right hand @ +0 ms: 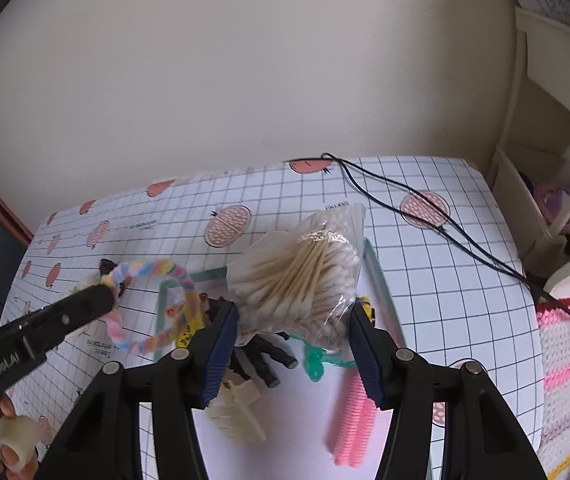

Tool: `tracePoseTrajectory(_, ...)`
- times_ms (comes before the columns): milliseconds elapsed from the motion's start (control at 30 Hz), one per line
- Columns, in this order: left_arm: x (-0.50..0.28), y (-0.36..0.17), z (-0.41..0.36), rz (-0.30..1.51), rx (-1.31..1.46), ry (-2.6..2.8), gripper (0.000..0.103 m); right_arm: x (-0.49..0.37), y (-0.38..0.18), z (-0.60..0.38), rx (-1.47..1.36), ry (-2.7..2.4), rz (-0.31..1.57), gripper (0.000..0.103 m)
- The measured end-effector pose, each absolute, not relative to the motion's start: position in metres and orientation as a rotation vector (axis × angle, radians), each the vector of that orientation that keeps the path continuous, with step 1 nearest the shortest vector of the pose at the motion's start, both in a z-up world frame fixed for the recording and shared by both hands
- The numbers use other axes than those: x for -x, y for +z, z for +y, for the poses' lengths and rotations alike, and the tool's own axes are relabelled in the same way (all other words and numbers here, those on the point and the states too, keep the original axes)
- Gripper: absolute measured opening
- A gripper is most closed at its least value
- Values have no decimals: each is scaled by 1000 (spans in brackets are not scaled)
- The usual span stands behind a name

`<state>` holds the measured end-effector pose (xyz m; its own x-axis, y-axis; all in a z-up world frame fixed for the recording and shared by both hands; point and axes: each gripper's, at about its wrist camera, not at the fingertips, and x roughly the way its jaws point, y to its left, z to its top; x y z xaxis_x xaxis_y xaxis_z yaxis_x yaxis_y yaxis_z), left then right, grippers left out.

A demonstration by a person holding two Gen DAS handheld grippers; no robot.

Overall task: Organize objects
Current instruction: 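Carry the hair ring and cotton swab bag into the tray and release both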

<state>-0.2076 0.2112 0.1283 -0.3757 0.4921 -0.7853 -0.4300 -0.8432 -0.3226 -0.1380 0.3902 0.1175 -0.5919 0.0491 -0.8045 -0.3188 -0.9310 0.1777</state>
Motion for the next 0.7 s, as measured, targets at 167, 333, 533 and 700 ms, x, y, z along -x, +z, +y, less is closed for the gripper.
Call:
tracePoseTrajectory(167,210,106,220,-62,1373,2191,10,143,100,394,1349,2548,483,58)
tracePoseTrajectory(333,212,88,225,-39,1434,2171,10,148,88,392,1379,2533,479,58)
tracePoseTrajectory(533,211,71,231,9,1479,2160,10,152,75,387,1424,2516,458,58)
tracePoseTrajectory(700,209,59,234,117,1502,2205,10,153,62,386,1457,2489,450,58)
